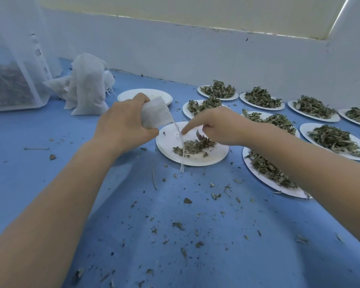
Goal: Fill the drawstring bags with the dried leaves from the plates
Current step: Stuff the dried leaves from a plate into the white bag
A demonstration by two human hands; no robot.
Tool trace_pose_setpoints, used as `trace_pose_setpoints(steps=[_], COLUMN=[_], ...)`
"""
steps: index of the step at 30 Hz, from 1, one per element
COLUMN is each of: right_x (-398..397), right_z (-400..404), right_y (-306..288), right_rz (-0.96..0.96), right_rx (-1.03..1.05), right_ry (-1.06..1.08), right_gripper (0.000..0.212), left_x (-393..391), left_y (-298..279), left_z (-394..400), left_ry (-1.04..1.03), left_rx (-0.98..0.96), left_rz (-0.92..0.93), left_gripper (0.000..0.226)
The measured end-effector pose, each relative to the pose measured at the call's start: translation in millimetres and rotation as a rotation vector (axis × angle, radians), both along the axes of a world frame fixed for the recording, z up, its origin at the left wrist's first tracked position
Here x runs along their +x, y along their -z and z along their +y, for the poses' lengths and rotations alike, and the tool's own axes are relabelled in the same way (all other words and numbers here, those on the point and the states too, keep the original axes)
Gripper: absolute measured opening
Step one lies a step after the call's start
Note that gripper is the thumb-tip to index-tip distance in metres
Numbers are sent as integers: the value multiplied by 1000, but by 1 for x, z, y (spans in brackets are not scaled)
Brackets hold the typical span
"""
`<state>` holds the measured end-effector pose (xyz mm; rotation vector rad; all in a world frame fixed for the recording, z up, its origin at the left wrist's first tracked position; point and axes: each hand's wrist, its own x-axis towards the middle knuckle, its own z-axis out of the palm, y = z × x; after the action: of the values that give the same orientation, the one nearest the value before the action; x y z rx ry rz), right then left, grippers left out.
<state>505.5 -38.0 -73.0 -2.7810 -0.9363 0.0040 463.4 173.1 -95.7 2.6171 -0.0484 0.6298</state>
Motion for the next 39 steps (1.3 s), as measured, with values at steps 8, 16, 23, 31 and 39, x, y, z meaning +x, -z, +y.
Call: trace_pose_setpoints(steps=[8,16,23,31,39], right_x=[1,-11,-10,-28,-26], right_z=[16,13,26,30,25], right_y=[14,-1,16,30,16], right_rz=[92,150,207,-65,59], right_rx=[-203,-254,-94,29,190], right_ry=[333,245,209,120,191], right_gripper=[38,38,64,25,17], left_x=[0,-1,-2,-1,0], left_y=[-1,-2,-1,1,3], left_z=[0,1,0,1,1], left_ry=[-8,-13,-17,-18,24], left_rx=[10,1,2,19,41], left_rz=[9,25,49,62,95], left_gripper=[44,44,45,46,46])
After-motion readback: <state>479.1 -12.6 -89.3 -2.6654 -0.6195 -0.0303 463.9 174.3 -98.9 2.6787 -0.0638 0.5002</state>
